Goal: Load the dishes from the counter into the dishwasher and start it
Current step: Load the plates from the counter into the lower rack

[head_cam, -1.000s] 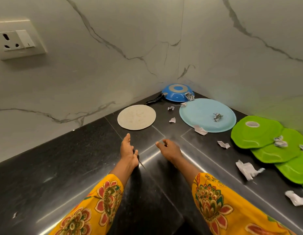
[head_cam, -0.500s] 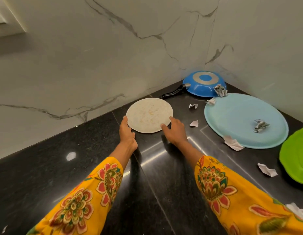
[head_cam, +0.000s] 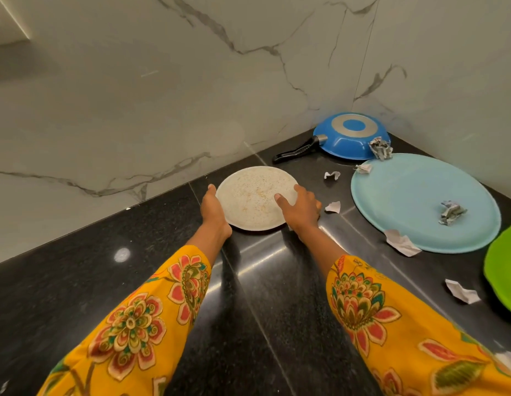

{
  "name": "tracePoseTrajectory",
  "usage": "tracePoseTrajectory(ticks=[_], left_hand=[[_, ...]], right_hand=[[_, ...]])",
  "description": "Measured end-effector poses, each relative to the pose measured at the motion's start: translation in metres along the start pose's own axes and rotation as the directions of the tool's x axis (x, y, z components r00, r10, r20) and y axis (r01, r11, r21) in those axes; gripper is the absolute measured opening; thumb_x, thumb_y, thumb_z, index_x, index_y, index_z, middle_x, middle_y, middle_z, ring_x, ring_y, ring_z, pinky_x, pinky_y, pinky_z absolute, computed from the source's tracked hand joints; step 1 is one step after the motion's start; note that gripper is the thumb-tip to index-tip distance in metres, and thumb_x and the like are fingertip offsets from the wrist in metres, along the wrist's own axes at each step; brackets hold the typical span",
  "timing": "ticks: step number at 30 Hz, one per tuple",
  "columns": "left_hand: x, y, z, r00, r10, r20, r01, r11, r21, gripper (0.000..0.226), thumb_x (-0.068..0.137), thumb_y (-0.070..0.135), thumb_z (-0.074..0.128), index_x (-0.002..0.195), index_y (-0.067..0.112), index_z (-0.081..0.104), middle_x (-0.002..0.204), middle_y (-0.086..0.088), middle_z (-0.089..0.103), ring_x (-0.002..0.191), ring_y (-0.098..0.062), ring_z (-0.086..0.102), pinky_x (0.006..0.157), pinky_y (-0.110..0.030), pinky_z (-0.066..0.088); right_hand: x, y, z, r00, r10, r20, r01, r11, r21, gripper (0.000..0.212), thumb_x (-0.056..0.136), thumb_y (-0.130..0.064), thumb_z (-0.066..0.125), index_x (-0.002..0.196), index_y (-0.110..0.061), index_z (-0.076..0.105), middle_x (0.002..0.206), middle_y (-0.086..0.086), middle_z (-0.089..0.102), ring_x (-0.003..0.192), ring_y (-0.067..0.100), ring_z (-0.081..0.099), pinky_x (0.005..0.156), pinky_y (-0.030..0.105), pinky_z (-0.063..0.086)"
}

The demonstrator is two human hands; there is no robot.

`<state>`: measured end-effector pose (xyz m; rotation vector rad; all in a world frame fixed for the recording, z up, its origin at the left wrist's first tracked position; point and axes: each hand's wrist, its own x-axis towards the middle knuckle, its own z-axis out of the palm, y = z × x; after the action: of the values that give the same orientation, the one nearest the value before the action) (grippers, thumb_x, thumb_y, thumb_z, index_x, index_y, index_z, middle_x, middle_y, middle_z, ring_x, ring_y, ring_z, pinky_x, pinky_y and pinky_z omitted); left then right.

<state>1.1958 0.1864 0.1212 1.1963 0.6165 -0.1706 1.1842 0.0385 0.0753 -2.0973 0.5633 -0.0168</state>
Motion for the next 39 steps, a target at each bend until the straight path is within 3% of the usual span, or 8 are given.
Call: tracePoseTrajectory(ticks=[5,10,16,23,27,30,36,39], left_hand=[[0.01,-0.018,-0.024,0.998,-0.056,-0.018,0.056,0.998,-0.002,0.03,0.094,0.046,0.04,0.103,0.021,0.056,0.128,-0.013,0.057,0.102,-0.036,0.062,0.07,-0.045,0.055],[-0.023,-0.027,-0.036,0.996,-0.085,-0.002,0.085,0.996,0.027,0.033,0.095,0.047,0.038,0.111,0.021,0.051,0.138,-0.014,0.046,0.104,-0.037,0.061,0.071,-0.045,0.055],[-0.081,-0.039,-0.057,0.989,-0.103,0.108,0.102,0.995,0.01,0.022,0.101,0.037,0.033,0.098,0.02,0.047,0.117,-0.016,0.061,0.109,-0.038,0.059,0.086,-0.048,0.05],[-0.148,-0.072,-0.095,0.974,-0.083,0.211,0.076,0.996,0.041,0.042,0.1,0.03,0.036,0.126,0.0,0.047,0.12,-0.018,0.063,0.087,-0.029,0.064,0.075,-0.038,0.049],[-0.191,-0.1,-0.119,0.945,-0.109,0.308,0.101,0.994,0.041,0.034,0.099,0.033,0.036,0.08,0.007,0.049,0.094,-0.01,0.061,0.08,-0.027,0.062,0.071,-0.038,0.052],[-0.225,-0.123,-0.134,0.93,-0.151,0.334,0.14,0.988,0.059,0.028,0.097,0.036,0.037,0.084,0.014,0.049,0.094,-0.007,0.064,0.094,-0.032,0.063,0.086,-0.048,0.051],[-0.309,-0.162,-0.152,0.887,-0.262,0.38,0.225,0.964,0.139,0.04,0.095,0.018,0.037,0.055,0.017,0.033,0.034,0.004,0.045,0.043,-0.018,0.05,0.056,-0.028,0.04],[-0.336,-0.183,-0.155,0.864,-0.304,0.401,0.247,0.95,0.189,0.039,0.096,0.023,0.037,0.058,0.019,0.034,0.034,0.005,0.046,0.053,-0.018,0.048,0.06,-0.03,0.044]], right_hand=[[-0.031,0.013,-0.007,0.999,0.025,-0.044,-0.023,0.998,0.059,0.068,0.087,-0.04,0.062,0.144,-0.018,0.031,0.148,0.01,0.029,0.138,0.03,0.02,0.111,0.043,0.025],[-0.077,0.025,-0.012,0.995,0.053,-0.09,-0.043,0.993,0.109,0.066,0.085,-0.033,0.065,0.142,-0.022,0.032,0.147,0.009,0.026,0.136,0.03,0.02,0.11,0.043,0.025],[-0.141,0.041,-0.019,0.975,0.11,-0.192,-0.076,0.981,0.177,0.062,0.085,-0.027,0.065,0.139,-0.021,0.035,0.144,0.009,0.027,0.134,0.028,0.023,0.109,0.041,0.027],[-0.229,0.067,-0.033,0.933,0.177,-0.313,-0.095,0.961,0.26,0.058,0.084,-0.025,0.066,0.135,-0.018,0.04,0.141,0.011,0.029,0.129,0.029,0.035,0.106,0.04,0.036],[-0.292,0.092,-0.047,0.892,0.245,-0.379,-0.131,0.944,0.302,0.056,0.087,-0.024,0.062,0.137,-0.013,0.038,0.14,0.013,0.03,0.122,0.03,0.043,0.099,0.037,0.04],[-0.339,0.113,-0.057,0.847,0.312,-0.429,-0.187,0.933,0.309,0.057,0.09,-0.025,0.058,0.14,-0.009,0.036,0.141,0.014,0.029,0.123,0.031,0.042,0.099,0.035,0.038],[-0.427,0.156,-0.08,0.742,0.415,-0.526,-0.29,0.907,0.306,0.043,0.09,-0.027,0.055,0.127,-0.005,0.052,0.132,0.017,0.038,0.114,0.031,0.047,0.094,0.036,0.043],[-0.467,0.177,-0.095,0.689,0.455,-0.564,-0.315,0.889,0.332,0.04,0.089,-0.026,0.055,0.124,-0.006,0.056,0.129,0.017,0.043,0.112,0.031,0.048,0.089,0.035,0.044]])
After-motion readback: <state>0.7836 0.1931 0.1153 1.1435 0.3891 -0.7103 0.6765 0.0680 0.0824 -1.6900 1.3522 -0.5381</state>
